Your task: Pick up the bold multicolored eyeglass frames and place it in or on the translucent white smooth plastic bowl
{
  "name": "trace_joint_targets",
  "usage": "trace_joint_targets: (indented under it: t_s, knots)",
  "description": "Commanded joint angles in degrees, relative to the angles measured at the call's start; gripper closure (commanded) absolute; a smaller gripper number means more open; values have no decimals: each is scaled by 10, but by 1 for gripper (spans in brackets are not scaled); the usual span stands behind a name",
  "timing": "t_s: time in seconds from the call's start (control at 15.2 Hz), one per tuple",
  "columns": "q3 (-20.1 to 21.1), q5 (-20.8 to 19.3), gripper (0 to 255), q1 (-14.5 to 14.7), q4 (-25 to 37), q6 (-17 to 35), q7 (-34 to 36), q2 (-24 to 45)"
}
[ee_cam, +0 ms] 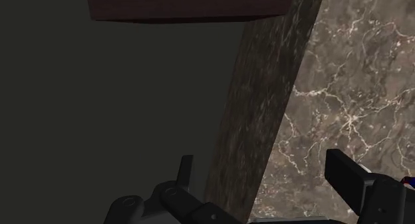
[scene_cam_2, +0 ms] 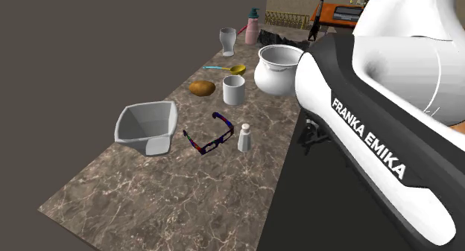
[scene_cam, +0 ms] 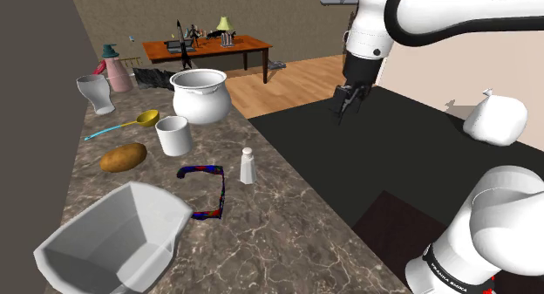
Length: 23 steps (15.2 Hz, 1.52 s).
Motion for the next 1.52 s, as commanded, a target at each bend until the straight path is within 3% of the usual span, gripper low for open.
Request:
trace_joint_targets:
  t_s: [0.0,0.73,1.45]
  knots:
    - [17,9,0,7,7,28,19,31]
    - [101,15,0,29,81,159,115,221]
    - [157,-59,0,57,242,227,229,446]
